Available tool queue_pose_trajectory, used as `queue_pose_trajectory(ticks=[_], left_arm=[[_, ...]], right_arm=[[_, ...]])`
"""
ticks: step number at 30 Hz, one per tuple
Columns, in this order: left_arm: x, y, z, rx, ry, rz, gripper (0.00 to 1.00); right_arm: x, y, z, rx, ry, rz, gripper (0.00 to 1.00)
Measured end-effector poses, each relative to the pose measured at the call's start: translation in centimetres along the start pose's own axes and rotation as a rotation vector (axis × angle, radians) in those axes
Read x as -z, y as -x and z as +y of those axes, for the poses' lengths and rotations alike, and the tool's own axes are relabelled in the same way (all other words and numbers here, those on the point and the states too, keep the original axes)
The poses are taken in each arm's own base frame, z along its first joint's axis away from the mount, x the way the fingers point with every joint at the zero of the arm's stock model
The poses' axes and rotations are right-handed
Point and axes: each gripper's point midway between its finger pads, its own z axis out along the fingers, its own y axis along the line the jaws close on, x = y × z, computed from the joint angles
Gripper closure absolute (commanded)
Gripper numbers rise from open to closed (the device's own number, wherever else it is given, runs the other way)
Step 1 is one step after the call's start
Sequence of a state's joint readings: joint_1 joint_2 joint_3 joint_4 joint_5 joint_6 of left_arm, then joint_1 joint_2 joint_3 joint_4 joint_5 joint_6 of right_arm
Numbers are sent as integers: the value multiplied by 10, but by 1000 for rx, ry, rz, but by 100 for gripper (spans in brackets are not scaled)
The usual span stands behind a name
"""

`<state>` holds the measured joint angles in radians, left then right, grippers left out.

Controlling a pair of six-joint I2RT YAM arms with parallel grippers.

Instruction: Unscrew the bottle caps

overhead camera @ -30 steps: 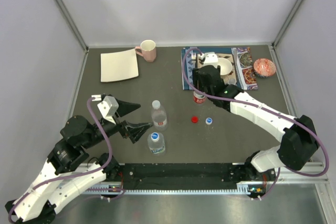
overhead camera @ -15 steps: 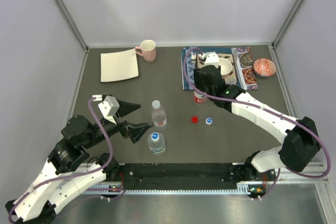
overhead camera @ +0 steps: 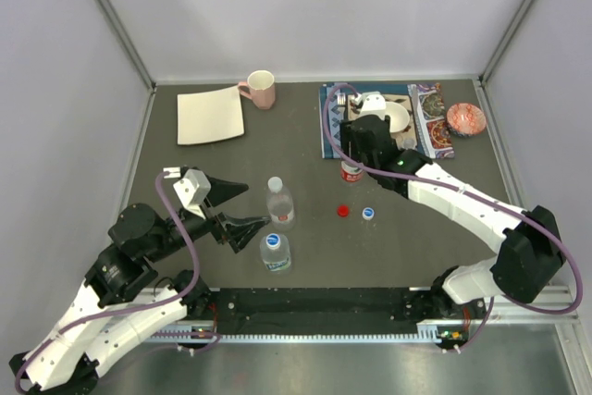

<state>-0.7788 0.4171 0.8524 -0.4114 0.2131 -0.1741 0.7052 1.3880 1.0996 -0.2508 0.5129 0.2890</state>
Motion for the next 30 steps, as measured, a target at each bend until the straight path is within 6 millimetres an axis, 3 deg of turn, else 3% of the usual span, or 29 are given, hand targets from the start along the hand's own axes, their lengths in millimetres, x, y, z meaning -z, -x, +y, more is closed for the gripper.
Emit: queue_pose_trajectory(ticks=[6,9,11,14,16,20,23,25,28,30], left_arm=[[0,0,0,0,0,0,1],[0,0,0,0,0,0,1],[0,0,0,-1,1,0,1],[0,0,1,-1,8,-1,1],[0,1,4,-1,23,-4,1],[1,4,27,10,156,-25,1],[9,3,59,42,347,-38,1],[19,-1,82,69,493,-39,1],[38,-14,113,116,712,-14,1],[46,-22,122,130,787,5,1]], right_arm=[[4,2,2,7,5,6,20],[13,22,5,-5,17,-19,18],[26,45,8,-20,35,-58,18],[60,94,15,-57,89,-165,20],[93,126,27,-79,174,-245,20],[153,155,58,-102,438,-329,20],[171,149,86,-86,590,-313,19],[177,134,110,-58,680,-275,17],[167,97,149,6,760,-167,16],[155,70,170,51,783,-89,15]])
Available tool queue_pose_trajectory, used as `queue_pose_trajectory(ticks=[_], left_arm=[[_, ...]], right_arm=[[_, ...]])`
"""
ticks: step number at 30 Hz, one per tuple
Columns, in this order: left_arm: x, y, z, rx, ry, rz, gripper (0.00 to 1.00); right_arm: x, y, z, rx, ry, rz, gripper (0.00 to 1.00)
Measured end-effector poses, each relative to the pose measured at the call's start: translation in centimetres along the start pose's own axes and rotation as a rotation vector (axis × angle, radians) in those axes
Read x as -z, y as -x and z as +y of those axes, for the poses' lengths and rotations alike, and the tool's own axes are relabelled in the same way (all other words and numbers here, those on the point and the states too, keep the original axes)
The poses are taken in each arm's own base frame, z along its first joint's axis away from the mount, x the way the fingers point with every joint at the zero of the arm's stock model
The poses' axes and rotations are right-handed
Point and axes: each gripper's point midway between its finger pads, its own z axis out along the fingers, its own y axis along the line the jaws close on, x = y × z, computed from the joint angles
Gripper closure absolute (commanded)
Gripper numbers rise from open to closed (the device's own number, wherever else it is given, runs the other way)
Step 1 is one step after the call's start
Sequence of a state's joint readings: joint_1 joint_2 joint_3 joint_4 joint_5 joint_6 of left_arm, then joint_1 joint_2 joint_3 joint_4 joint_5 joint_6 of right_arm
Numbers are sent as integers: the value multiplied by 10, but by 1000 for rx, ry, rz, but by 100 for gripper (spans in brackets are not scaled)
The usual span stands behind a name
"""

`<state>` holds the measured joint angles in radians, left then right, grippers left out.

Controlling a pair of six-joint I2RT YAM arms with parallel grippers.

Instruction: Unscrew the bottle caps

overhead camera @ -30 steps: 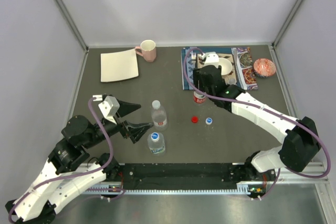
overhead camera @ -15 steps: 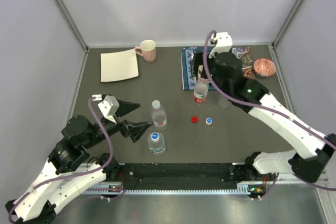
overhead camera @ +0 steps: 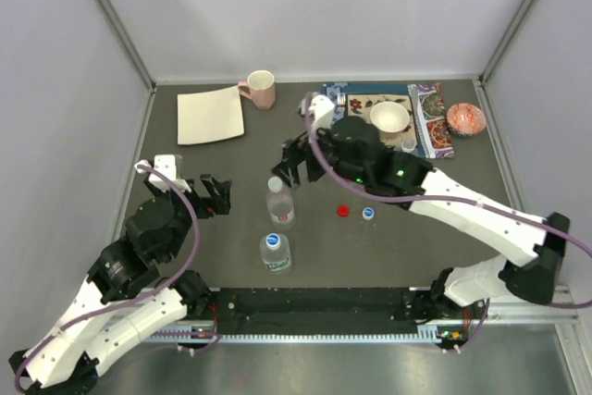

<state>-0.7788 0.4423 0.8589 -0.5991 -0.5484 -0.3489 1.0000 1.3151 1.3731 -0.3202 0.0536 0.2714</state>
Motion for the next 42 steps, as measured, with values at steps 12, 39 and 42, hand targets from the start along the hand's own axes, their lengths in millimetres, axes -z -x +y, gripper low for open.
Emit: queue_pose_trajectory(ticks=[12,39,42], left_arm=[[22,-5,37,95,129,-32,1],[12,-17,34,49,126,-12,1],[5,4,22,24,105,-44,1]], right_arm=[[-51,-77,8,34,-11,207,16],[-49,-82,-24,59,-196,181,77],[-22,-31,-24,68,-221,60,100]])
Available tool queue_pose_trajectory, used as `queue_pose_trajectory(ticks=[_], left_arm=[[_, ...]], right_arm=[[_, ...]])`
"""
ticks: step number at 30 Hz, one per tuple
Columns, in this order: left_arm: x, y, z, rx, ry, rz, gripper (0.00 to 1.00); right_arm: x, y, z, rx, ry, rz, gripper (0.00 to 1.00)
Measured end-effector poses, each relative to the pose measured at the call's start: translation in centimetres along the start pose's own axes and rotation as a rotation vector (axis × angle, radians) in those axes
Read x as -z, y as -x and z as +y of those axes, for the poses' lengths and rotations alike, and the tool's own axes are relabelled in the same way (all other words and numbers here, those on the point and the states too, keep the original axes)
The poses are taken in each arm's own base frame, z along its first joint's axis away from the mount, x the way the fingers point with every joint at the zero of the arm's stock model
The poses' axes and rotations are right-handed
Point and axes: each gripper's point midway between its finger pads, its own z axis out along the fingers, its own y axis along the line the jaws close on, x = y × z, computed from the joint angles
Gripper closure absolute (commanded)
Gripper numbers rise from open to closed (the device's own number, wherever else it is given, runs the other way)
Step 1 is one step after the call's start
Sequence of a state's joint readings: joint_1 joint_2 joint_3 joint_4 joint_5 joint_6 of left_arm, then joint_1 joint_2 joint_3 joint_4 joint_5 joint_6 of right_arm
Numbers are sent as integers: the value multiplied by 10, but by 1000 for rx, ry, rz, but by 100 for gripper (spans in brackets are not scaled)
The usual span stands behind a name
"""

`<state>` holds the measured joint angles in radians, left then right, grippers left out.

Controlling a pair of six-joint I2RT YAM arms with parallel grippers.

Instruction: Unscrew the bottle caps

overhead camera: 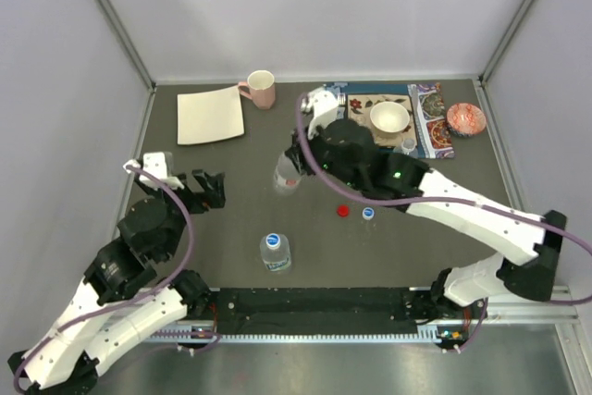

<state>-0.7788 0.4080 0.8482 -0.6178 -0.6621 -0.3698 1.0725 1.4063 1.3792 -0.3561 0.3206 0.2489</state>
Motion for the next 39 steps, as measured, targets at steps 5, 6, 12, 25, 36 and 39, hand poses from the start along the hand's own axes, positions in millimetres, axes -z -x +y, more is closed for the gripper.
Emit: queue_pose_trajectory(ticks=[5,6,12,25,36,39], left_arm=[[-12,60,-46,8,-114,-90,1],[-15,73,-60,15,-154,-106,1],[-28,131,-148,44,-481,-165,1],[13,90,-246,70,-1256,105,1],[28,63,-240,33,-1323,168,1],[27,54,-238,28,-1326,192,1]], right_arm=[[56,95,-12,-72,0,-221,100],[64,103,-15,-87,0,-244,100],[99,123,-44,-199,22,-294,100],[133,112,-27,-356,400,-166,100],[156,121,0,-354,567,-162,100],[156,127,4,-357,597,-168,100]])
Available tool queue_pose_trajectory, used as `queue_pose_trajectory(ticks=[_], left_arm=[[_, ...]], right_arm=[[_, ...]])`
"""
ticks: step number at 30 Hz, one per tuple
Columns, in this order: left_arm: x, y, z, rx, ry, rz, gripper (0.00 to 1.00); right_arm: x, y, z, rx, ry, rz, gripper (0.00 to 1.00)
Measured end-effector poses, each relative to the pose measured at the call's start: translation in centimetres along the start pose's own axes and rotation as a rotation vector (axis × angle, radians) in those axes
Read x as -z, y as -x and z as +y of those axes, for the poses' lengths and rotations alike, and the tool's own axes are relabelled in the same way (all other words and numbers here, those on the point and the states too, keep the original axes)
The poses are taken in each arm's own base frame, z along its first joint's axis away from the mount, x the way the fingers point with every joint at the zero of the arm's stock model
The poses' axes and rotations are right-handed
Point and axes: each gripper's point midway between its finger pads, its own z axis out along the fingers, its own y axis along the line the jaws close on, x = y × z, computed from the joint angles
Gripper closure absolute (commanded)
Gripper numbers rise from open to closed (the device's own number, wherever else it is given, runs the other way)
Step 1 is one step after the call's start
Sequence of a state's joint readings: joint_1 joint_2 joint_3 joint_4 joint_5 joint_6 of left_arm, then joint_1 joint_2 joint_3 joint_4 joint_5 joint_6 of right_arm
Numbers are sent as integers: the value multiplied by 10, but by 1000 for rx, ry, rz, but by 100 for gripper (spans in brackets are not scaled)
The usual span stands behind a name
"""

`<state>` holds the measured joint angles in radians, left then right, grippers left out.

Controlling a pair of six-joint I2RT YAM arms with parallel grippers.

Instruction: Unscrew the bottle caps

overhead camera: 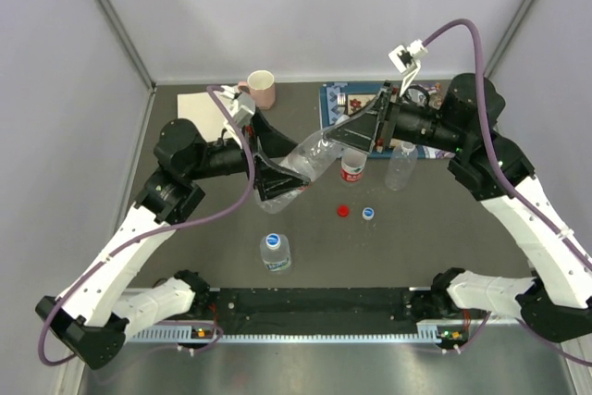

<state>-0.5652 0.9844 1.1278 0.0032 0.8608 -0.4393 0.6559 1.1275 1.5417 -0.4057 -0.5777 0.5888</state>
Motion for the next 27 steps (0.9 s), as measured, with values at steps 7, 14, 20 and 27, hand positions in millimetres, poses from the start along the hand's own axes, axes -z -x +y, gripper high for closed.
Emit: queue_pose_trajectory(ticks=[7,14,20,27], left_arm=[[0,-16,3,27,-13,37,16],[1,-21,-2,22,-47,52,43],[1,-27,9,0,4,57,45],[6,-25,30,-83,209,12,53]], right_arm=[[-9,1,3,-23,44,11,100],[-13,0,0,-28,48,21,56],[-11,8,-5,-20,2,-24,17],[12,39,-9,14,-126,-198,19]])
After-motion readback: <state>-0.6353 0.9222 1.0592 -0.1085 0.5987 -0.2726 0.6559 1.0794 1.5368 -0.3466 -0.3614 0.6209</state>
